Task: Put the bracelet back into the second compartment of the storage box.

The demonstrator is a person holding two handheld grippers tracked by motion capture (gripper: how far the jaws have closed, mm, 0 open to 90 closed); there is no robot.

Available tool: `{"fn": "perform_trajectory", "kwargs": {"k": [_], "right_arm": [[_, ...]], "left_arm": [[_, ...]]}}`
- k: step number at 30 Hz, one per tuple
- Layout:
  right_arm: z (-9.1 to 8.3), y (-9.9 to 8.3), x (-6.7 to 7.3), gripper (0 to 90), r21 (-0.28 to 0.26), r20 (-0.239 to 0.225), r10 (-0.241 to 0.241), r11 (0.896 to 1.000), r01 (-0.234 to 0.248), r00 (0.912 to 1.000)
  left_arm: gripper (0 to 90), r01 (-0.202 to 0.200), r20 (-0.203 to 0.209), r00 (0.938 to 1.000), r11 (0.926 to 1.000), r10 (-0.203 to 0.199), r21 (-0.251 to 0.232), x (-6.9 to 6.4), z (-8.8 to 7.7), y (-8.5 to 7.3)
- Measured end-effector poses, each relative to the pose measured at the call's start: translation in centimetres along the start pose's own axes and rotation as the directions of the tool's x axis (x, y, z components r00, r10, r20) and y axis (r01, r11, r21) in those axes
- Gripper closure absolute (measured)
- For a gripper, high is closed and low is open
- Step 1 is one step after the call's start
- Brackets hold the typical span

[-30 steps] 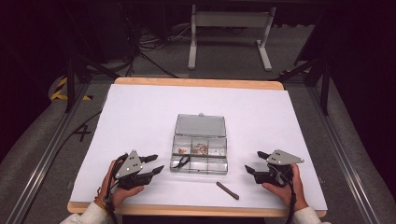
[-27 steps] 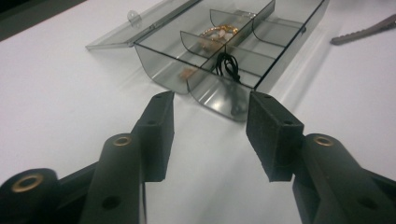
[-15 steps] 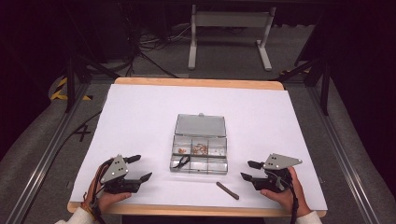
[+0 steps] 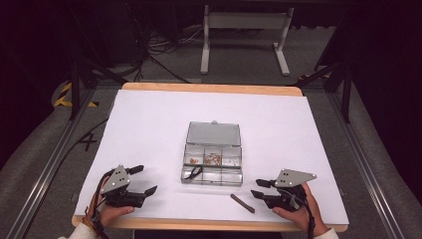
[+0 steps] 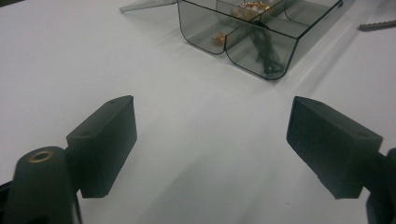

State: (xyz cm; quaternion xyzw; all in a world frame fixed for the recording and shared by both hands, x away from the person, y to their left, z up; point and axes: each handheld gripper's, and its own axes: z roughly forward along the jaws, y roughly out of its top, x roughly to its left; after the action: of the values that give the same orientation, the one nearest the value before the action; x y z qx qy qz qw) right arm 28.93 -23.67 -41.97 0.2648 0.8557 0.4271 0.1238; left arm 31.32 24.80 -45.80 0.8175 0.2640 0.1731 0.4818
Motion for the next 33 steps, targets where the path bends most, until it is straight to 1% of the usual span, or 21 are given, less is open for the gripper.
{"fn": "perform_trajectory", "kwargs": {"k": [5, 10, 12, 17, 22, 25, 31, 33], "right_arm": [[0.5, 0.2, 0.6, 62.4, 0.013, -0.028, -0.016, 1.000, 0.016, 0.9995], [1.1, 0.4, 1.3, 63.7, 0.027, -0.051, -0.028, 0.999, 0.030, 0.9983], [1.4, 0.5, 1.6, 63.8, 0.039, -0.060, -0.038, 0.998, 0.040, 0.9975], [2.0, 0.6, 2.1, 64.4, 0.058, -0.072, -0.052, 0.997, 0.056, 0.9961], [3.0, 0.6, 2.6, 65.2, 0.094, -0.085, -0.063, 0.993, 0.071, 0.9943], [3.4, 0.6, 2.8, 65.4, 0.119, -0.096, -0.061, 0.990, 0.072, 0.9935], [3.7, 0.3, 2.8, 66.4, 0.169, -0.089, -0.066, 0.982, 0.080, 0.9939], [3.7, 0.2, 2.8, 68.0, 0.187, -0.077, -0.080, 0.978, 0.093, 0.9938]], "left_arm": [[15.9, 0.008, -0.010, 0.9999, 0.9999, -0.008, -0.012, 0.0, -0.1, -0.1], [15.3, 0.009, -0.009, 0.9999, 1.0000, -0.009, -0.002, 0.0, 0.0, 0.0], [15.3, 0.001, -0.013, 0.9999, 1.0000, -0.002, -0.002, 0.0, 0.0, 0.0], [15.1, -0.002, -0.018, 0.9998, 1.0000, 0.002, 0.004, -0.1, 0.0, 0.0], [15.1, -0.001, -0.016, 0.9999, 1.0000, 0.001, 0.004, -0.1, 0.0, 0.0], [15.1, 0.000, -0.016, 0.9999, 1.0000, 0.000, 0.003, -0.1, 0.0, 0.0], [14.9, -0.002, -0.017, 0.9998, 1.0000, 0.002, 0.004, -0.1, 0.0, 0.0], [15.0, -0.002, -0.017, 0.9999, 1.0000, 0.002, 0.005, -0.1, 0.0, 0.0]]}}
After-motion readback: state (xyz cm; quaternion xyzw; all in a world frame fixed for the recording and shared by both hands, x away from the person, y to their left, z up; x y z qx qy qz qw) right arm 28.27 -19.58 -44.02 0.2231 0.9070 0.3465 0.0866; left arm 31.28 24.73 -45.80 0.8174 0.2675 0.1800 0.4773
